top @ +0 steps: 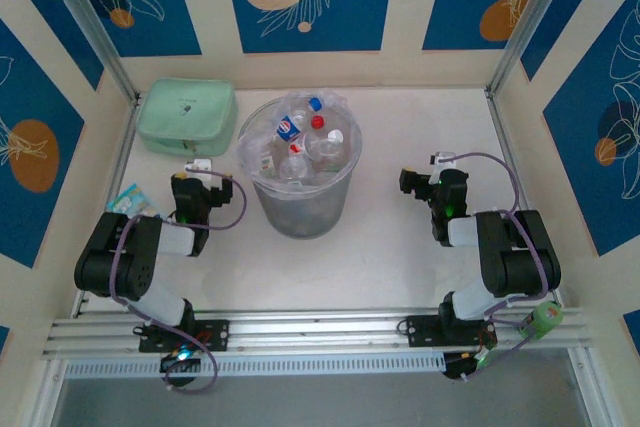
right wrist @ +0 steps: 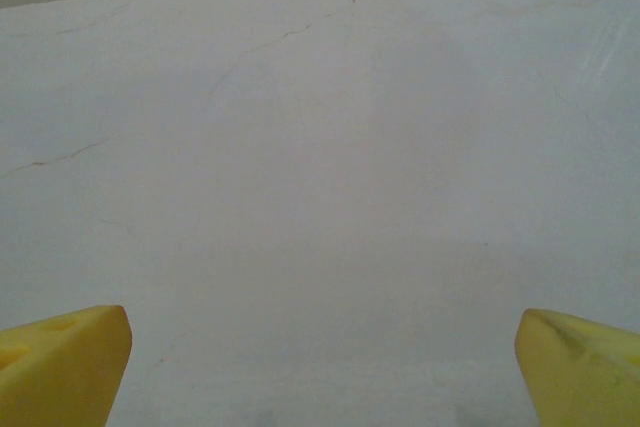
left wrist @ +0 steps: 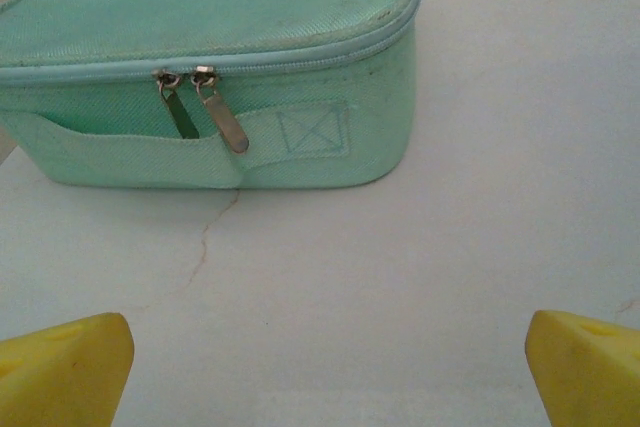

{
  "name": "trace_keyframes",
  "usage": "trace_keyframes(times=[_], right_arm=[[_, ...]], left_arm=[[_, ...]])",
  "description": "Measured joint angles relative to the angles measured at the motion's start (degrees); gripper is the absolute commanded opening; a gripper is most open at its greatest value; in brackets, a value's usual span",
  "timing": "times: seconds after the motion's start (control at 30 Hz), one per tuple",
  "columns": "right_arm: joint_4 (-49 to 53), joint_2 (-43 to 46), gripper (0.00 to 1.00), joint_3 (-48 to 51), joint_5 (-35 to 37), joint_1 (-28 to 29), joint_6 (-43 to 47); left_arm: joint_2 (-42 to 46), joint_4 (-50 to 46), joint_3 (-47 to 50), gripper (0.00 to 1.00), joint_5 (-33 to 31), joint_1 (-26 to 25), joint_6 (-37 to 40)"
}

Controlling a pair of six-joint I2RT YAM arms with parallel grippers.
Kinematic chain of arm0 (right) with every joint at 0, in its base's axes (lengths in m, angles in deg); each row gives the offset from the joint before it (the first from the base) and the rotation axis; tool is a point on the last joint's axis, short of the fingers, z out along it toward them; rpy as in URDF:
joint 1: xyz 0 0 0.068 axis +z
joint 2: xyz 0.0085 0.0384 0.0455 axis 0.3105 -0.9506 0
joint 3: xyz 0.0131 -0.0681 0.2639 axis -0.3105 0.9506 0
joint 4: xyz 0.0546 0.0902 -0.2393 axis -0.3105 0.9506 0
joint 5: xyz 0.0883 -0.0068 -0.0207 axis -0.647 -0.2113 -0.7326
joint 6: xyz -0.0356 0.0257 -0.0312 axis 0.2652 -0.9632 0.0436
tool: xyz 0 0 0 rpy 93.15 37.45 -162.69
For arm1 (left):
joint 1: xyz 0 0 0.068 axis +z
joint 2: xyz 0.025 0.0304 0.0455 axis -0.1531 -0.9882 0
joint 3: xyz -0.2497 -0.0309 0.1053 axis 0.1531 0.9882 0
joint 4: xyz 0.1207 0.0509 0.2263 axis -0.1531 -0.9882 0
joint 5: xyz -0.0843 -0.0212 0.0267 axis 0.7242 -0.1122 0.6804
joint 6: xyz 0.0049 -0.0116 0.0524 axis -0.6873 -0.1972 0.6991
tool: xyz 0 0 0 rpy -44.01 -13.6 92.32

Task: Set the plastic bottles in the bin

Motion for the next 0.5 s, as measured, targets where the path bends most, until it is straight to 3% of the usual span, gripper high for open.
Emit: trace_keyframes(times=[0.5], right_arm=[[0.02, 0.0, 0.99, 0.0, 0.02, 0.0, 0.22]], left_arm=[[-0.02, 0.87, 0.0, 1.0, 0.42, 0.0, 0.0]])
